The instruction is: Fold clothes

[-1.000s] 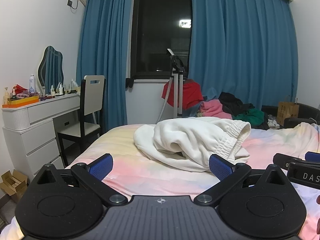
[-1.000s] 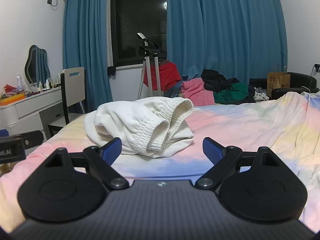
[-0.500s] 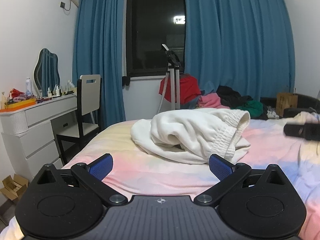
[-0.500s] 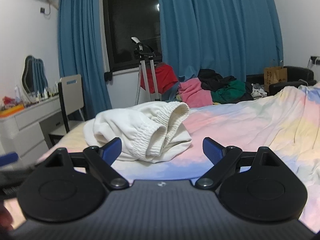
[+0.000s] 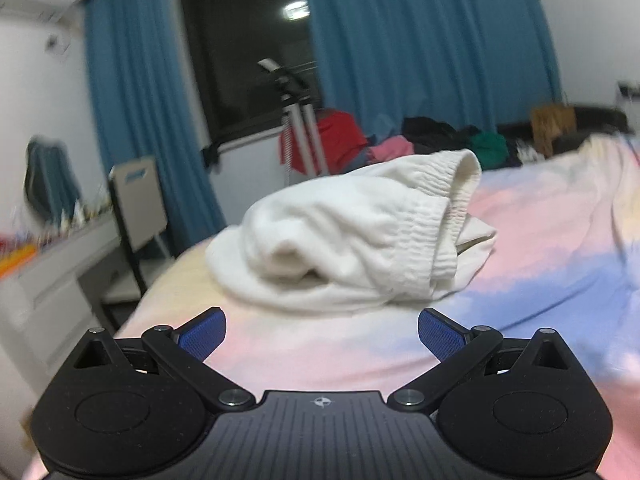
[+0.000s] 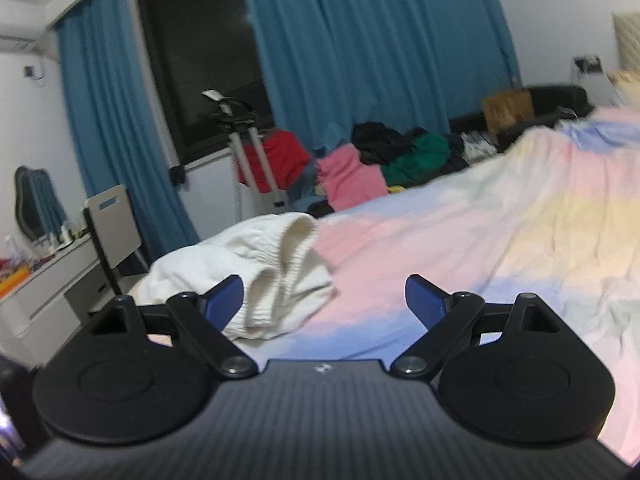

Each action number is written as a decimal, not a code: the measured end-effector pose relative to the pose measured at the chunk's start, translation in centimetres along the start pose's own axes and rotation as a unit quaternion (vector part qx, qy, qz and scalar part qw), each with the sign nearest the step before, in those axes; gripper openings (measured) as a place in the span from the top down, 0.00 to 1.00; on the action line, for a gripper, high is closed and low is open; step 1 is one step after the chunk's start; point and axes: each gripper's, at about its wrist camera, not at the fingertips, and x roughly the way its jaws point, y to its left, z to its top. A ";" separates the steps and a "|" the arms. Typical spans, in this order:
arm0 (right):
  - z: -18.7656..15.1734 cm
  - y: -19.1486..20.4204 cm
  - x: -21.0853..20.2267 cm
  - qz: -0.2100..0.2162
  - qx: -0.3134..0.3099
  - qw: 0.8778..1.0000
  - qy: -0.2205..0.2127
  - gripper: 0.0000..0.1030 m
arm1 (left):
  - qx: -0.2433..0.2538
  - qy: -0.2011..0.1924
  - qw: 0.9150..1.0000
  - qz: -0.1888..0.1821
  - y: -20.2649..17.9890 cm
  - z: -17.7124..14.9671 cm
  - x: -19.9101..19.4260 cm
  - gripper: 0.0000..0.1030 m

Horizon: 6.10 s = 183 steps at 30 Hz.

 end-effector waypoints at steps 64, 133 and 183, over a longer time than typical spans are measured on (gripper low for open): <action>-10.6 10.2 13.1 0.089 -0.159 0.972 0.151 0.82 | -0.267 0.067 0.961 -0.024 24.8 -4.0 -8.7 0.17; -16.2 29.3 14.0 0.371 0.105 0.858 0.340 0.89 | -0.297 0.125 0.939 0.119 43.0 0.1 16.5 0.82; -1.4 -0.7 17.8 0.106 0.029 0.983 0.147 0.23 | -0.231 0.123 0.957 -0.124 6.7 15.0 28.7 0.75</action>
